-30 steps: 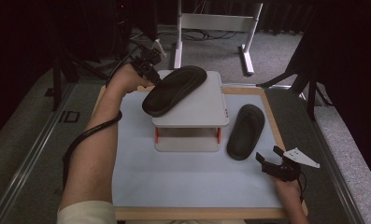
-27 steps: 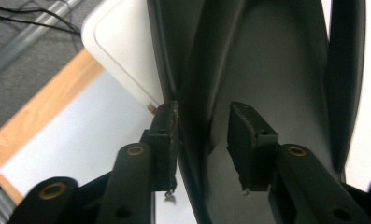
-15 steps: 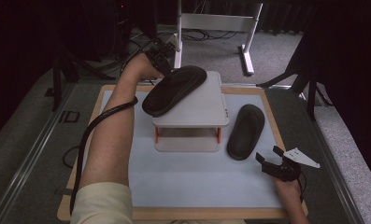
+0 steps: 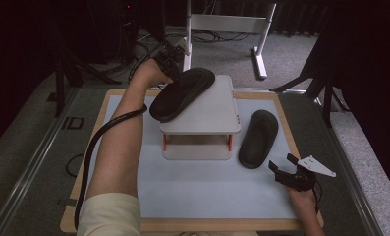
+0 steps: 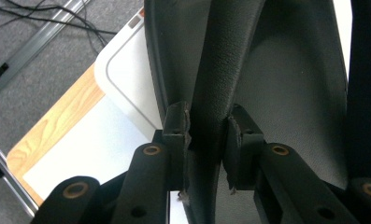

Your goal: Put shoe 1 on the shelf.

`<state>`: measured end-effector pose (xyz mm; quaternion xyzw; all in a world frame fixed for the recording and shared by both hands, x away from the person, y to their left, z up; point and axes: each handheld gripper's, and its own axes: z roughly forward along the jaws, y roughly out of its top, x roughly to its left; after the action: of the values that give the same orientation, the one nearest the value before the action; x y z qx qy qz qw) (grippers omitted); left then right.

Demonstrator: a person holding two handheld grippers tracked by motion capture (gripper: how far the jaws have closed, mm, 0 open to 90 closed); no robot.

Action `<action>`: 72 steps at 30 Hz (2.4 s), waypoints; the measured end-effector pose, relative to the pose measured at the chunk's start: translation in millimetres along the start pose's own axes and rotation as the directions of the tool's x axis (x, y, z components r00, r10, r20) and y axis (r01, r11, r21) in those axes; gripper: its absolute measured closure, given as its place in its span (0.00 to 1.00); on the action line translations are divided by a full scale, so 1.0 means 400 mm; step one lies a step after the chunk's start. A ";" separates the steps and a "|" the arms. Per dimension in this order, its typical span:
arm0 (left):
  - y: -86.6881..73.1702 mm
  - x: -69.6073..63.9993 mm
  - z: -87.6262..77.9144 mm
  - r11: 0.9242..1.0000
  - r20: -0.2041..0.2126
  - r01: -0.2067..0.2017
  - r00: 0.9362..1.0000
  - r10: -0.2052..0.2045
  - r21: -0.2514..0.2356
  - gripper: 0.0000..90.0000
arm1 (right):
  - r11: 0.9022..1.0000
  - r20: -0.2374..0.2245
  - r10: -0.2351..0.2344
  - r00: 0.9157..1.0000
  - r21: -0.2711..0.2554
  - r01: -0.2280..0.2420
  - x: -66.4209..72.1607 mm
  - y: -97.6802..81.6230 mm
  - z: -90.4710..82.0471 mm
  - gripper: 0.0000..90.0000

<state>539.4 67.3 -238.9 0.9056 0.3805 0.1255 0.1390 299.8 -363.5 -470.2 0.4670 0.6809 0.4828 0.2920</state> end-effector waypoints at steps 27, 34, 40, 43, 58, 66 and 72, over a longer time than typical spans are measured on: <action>-0.058 -0.049 -0.019 0.963 -0.021 0.265 0.964 -0.264 0.047 0.86 | 1.000 0.007 -0.008 1.000 0.006 0.008 0.002 0.001 0.004 0.17; -0.055 -0.062 -0.033 0.976 -0.028 0.213 0.977 -0.212 0.050 0.67 | 1.000 0.009 -0.014 1.000 0.008 0.014 0.004 0.001 0.004 0.17; -0.067 -0.058 -0.066 0.981 0.025 0.194 0.981 -0.195 0.009 0.55 | 1.000 0.009 -0.017 1.000 0.013 0.017 0.004 0.001 0.005 0.17; -0.079 -0.050 -0.076 0.982 0.046 0.191 0.981 -0.190 -0.002 0.48 | 1.000 0.008 -0.016 1.000 0.018 0.016 0.005 0.001 0.006 0.17; -0.216 0.009 -0.088 0.982 0.096 0.166 0.983 -0.158 -0.086 0.16 | 0.999 0.008 -0.018 1.000 0.028 0.018 0.006 0.001 0.007 0.17; -0.333 0.040 -0.045 0.969 0.108 0.185 0.980 -0.169 -0.164 0.10 | 1.000 0.006 -0.013 1.000 0.027 0.013 0.005 0.001 0.008 0.16; -0.417 0.038 0.015 0.956 0.128 0.207 0.975 -0.183 -0.207 0.10 | 0.999 0.009 -0.009 1.000 0.032 0.009 0.005 0.001 0.009 0.16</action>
<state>442.5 189.4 -300.5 0.8481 0.4440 0.1036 0.2698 302.3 -360.3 -470.9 0.4705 0.6893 0.4685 0.2898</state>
